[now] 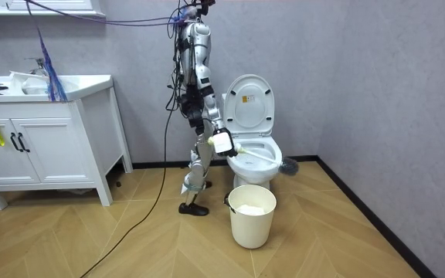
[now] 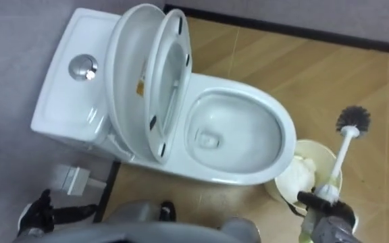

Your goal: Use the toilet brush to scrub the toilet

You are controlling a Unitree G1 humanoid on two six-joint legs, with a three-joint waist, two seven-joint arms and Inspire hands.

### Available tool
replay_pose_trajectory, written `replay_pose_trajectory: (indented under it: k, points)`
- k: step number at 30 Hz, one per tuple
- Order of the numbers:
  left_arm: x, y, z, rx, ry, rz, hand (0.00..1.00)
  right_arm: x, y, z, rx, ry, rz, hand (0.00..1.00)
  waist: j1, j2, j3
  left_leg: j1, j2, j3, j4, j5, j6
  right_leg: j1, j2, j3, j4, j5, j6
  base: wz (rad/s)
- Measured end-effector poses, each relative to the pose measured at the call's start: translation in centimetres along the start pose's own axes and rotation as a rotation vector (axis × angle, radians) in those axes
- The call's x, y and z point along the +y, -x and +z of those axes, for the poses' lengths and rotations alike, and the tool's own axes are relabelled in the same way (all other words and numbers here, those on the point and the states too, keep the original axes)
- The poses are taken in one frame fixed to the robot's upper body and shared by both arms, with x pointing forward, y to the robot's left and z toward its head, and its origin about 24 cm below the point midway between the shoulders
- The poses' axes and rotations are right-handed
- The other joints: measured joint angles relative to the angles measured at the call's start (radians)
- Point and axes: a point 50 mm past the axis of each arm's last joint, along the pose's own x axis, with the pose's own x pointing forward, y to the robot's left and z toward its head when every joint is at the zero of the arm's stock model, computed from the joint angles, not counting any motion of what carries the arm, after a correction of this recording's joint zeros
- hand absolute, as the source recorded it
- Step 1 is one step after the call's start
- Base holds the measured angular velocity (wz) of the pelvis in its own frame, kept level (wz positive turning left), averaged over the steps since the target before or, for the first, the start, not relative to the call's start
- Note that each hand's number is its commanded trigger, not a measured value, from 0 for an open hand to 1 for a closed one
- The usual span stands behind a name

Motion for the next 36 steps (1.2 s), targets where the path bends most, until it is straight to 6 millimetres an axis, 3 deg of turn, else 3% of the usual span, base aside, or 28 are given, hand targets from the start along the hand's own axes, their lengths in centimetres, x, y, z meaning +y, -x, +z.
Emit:
replay_pose_trajectory:
  k: [4,7,16,20,22,27,32,36]
  points:
    - [0.1,0.6,-0.7,0.001,-0.017,0.003,0.00,0.1,0.2,-0.1,-0.036,0.107,-0.007,1.00,0.005,-0.012,0.0037,0.051,0.000,-0.007,-0.023,0.003,-0.005,0.069,0.012,-0.021,-0.053,0.016,0.000,0.07]
    - [-0.4,1.1,0.3,-0.077,-0.067,0.014,0.00,0.3,0.2,0.1,-0.102,0.258,-0.007,1.00,0.006,-0.015,0.0052,0.069,-0.002,-0.021,-0.023,0.002,-0.006,0.110,0.021,-0.038,-0.085,0.028,0.002,0.13]
    - [-0.9,2.0,6.9,-0.428,-0.272,0.188,0.00,1.1,0.7,-1.5,-0.175,0.554,0.047,1.00,0.046,-0.028,0.0041,0.084,-0.003,-0.046,-0.025,0.006,-0.012,0.141,0.026,-0.063,-0.098,0.029,0.000,0.08]
    - [-1.5,3.9,11.1,-0.664,-0.368,0.274,0.00,1.7,1.0,-3.4,-0.136,0.669,0.091,1.00,0.062,-0.046,0.0038,0.075,-0.001,-0.059,-0.020,0.007,-0.015,0.144,0.035,-0.069,-0.104,0.030,-0.001,0.12]
    - [-2.0,5.0,13.0,-0.782,-0.376,0.296,0.00,1.8,1.0,-3.5,-0.149,0.716,0.105,1.00,0.062,-0.044,0.0043,0.070,-0.002,-0.063,-0.018,0.008,-0.016,0.145,0.037,-0.069,-0.110,0.030,-0.002,0.03]
    - [-3.5,7.1,17.4,-1.030,-0.319,0.332,0.00,1.7,1.1,-3.9,-0.186,0.876,0.138,1.00,0.052,-0.014,0.0056,0.063,-0.004,-0.064,-0.023,0.009,-0.017,0.134,0.036,-0.065,-0.113,0.031,-0.004,-0.03]
    - [-4.7,8.6,20.1,-1.196,-0.365,0.370,0.00,1.0,1.1,-4.9,-0.169,1.058,0.185,1.00,0.029,-0.007,0.0042,0.059,-0.004,-0.063,-0.029,0.012,-0.021,0.120,0.036,-0.064,-0.111,0.031,-0.004,-0.02]
    - [-5.7,9.2,20.6,-1.261,-0.413,0.342,0.00,1.1,1.1,-5.0,-0.167,1.132,0.217,1.00,0.000,-0.009,0.0049,0.062,-0.003,-0.047,-0.043,0.013,-0.022,0.107,0.033,-0.045,-0.112,0.031,-0.004,-0.12]
